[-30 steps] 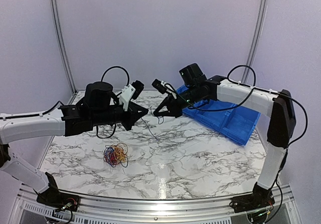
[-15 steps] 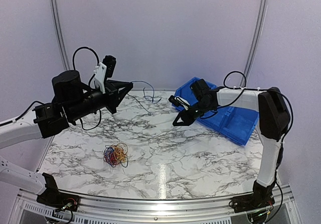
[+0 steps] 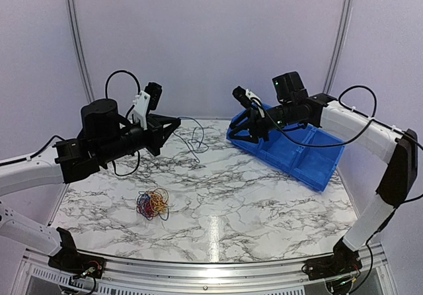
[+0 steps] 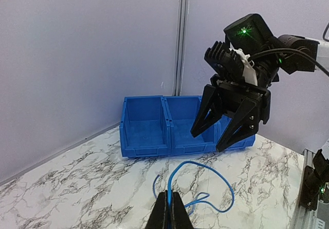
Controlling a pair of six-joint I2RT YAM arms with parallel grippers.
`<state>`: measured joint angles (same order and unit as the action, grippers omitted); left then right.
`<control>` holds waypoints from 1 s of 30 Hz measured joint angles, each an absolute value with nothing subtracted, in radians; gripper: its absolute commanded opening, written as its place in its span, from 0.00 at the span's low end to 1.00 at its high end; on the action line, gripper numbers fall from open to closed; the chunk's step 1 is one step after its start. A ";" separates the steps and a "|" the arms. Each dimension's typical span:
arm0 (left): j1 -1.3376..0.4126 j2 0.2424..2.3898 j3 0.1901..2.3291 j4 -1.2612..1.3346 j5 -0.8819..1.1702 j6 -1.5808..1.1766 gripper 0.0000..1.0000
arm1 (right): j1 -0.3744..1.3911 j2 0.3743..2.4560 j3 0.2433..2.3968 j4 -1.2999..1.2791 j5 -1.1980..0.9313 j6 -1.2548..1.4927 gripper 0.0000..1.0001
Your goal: Untangle the cables
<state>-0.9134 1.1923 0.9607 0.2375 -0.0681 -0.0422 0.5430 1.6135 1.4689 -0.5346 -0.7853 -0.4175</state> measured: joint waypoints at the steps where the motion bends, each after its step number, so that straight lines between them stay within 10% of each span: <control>1: -0.913 1.196 0.961 0.239 -0.063 -0.043 0.00 | 0.551 1.618 1.483 -0.535 -0.785 -0.424 0.50; 24: -0.913 1.213 0.961 0.289 0.020 -0.102 0.00 | 0.691 1.722 1.547 -0.583 -0.854 -0.535 0.59; 30: -0.913 1.213 0.960 0.296 0.026 -0.110 0.00 | 0.700 1.740 1.547 -0.565 -0.889 -0.519 0.31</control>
<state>-0.9134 1.2125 0.9604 0.2962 0.0261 -0.1104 0.7002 1.7405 1.5471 -0.5648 -0.8886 -0.5190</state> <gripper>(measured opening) 0.014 0.467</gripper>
